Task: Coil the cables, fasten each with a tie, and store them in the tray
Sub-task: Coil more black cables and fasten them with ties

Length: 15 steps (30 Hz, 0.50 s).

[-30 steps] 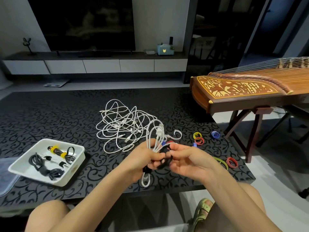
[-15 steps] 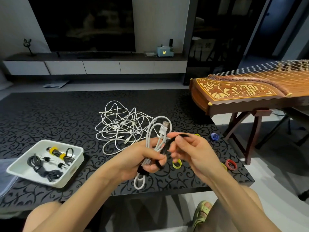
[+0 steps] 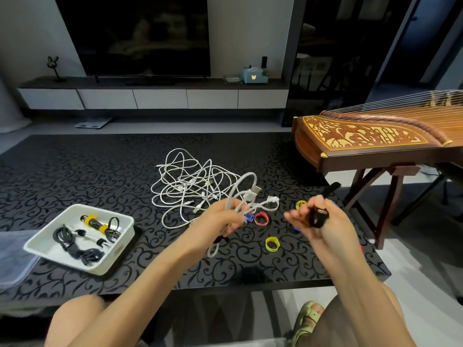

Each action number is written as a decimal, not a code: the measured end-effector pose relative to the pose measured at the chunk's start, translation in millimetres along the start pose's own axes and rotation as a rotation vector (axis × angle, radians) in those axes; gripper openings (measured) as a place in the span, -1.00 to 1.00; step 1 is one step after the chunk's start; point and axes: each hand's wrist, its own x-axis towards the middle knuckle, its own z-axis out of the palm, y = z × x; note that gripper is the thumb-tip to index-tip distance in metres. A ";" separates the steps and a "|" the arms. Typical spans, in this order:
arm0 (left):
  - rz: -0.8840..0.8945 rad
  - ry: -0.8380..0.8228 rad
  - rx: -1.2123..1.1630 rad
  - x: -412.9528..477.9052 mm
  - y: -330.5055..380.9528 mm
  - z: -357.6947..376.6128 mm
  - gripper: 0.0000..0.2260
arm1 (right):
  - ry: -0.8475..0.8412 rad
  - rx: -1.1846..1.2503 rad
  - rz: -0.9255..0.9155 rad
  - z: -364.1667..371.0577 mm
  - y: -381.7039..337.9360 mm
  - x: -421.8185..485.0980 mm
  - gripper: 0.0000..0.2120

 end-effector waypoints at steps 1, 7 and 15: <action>-0.029 -0.079 -0.037 -0.4 0.4 -0.9 -0.69 | -0.022 -0.051 0.022 -2.5 1.9 3.0 -0.67; -0.106 -0.101 -0.065 -9.0 -9.2 8.7 -0.25 | -0.125 -0.480 0.129 -4.6 38.8 14.9 -0.68; -0.147 0.016 -0.564 -17.3 -6.0 19.3 -0.49 | 0.026 -0.071 0.472 16.4 62.6 22.7 -0.81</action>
